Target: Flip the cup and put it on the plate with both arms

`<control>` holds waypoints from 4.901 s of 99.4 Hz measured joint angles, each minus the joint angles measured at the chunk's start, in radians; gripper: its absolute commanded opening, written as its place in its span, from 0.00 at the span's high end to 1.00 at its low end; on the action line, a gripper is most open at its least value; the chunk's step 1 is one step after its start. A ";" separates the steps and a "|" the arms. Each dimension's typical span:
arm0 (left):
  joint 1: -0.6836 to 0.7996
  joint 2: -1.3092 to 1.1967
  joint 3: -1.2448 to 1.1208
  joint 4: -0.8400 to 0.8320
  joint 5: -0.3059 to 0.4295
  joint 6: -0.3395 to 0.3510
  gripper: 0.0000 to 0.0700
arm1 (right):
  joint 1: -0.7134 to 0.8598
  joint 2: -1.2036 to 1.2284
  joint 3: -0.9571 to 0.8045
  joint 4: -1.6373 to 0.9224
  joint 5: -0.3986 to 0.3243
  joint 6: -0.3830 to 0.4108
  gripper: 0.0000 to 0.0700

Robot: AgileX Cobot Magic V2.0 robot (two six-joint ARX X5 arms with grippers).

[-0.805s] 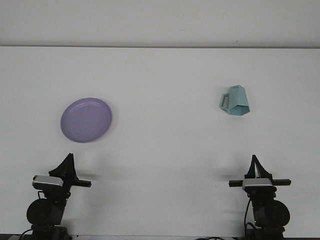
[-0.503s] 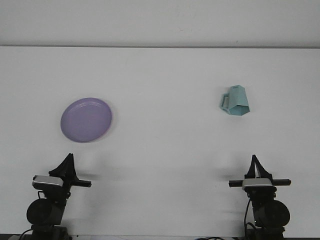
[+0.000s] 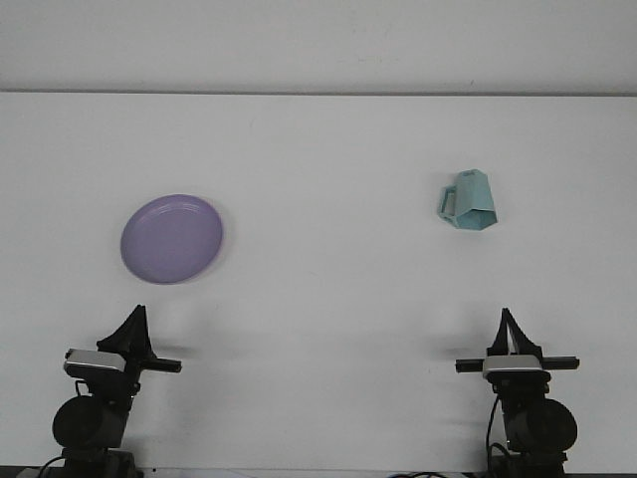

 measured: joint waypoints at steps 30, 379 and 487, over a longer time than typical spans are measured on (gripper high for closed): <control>0.000 0.000 0.000 0.019 0.000 -0.174 0.98 | 0.000 0.000 0.000 0.085 -0.026 0.159 1.00; 0.000 0.000 0.029 0.019 0.000 -0.253 0.98 | -0.048 1.196 1.114 -0.545 -0.378 0.286 0.99; 0.000 0.001 0.029 -0.008 0.000 -0.253 0.98 | 0.562 1.797 1.545 -1.283 -0.177 0.148 0.96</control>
